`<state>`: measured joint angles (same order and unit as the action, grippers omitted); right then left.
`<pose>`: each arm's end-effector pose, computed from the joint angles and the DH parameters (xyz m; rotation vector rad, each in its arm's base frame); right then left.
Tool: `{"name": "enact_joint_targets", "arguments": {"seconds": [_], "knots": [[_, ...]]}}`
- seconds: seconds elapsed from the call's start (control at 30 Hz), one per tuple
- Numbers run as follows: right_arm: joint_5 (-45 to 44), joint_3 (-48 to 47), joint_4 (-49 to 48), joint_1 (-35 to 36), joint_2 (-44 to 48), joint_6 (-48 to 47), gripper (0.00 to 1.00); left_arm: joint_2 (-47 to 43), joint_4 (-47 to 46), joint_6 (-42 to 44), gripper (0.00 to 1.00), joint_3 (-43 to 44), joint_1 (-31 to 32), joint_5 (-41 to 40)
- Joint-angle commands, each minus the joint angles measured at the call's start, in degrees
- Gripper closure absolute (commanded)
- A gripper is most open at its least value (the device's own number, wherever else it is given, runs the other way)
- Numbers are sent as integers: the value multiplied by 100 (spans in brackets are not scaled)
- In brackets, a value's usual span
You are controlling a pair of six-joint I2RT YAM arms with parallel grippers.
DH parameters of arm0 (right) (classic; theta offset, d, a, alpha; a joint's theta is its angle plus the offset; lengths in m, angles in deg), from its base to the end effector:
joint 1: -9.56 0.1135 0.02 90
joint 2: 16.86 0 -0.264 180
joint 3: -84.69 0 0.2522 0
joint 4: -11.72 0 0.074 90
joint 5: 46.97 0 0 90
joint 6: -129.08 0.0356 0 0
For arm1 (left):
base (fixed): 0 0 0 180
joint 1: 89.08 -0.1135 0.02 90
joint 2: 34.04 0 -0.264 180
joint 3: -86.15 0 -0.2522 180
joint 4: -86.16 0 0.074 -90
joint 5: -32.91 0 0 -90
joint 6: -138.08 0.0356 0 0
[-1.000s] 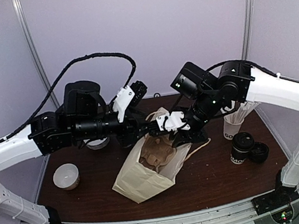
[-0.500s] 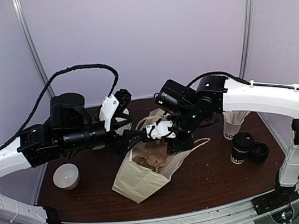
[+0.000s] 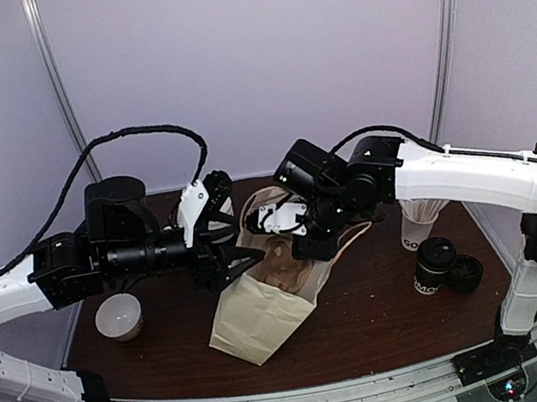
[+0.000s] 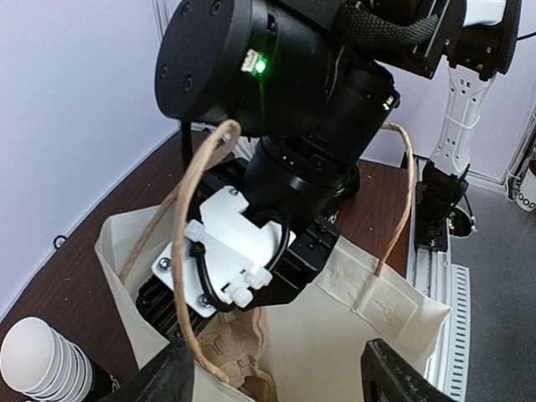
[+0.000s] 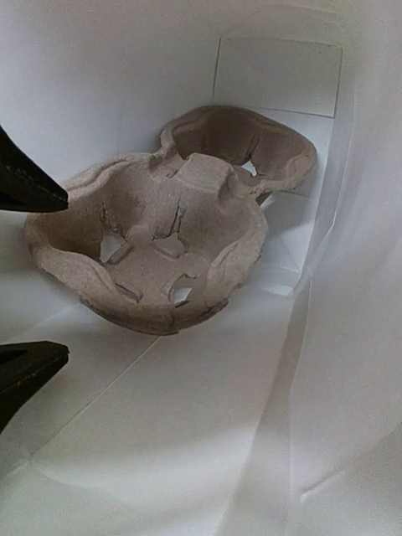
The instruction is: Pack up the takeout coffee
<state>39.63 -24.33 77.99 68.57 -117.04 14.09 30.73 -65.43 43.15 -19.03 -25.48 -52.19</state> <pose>0.1948 0.3202 0.3198 -1.7079 1.9303 0.1471 0.1127 -0.2340 0.3618 1.0289 1.7054 -0.8794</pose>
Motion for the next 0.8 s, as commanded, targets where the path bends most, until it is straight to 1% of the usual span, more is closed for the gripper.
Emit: {"name": "enact_joint_targets", "arguments": {"seconds": [0.0,0.2,0.33,0.4,0.5,0.63,0.77], "knots": [[-305,-154,-118,-44,-175,355,45,93,-370,-84,28,-30,-5,218],[144,-377,-33,-90,-456,604,54,105,-522,-253,28,-125,-9,81],[191,-468,-56,-132,-519,663,66,65,-571,-279,28,-182,-8,7],[187,-511,-42,-151,-508,691,74,46,-586,-284,28,-208,-5,-88],[180,-638,48,-152,-413,682,81,51,-596,-290,28,-221,-5,-213],[150,-707,79,-154,-150,619,99,60,-688,-258,29,-225,-5,-556],[160,-737,106,-161,5,575,100,135,-827,-141,29,-211,-5,-918]]}}
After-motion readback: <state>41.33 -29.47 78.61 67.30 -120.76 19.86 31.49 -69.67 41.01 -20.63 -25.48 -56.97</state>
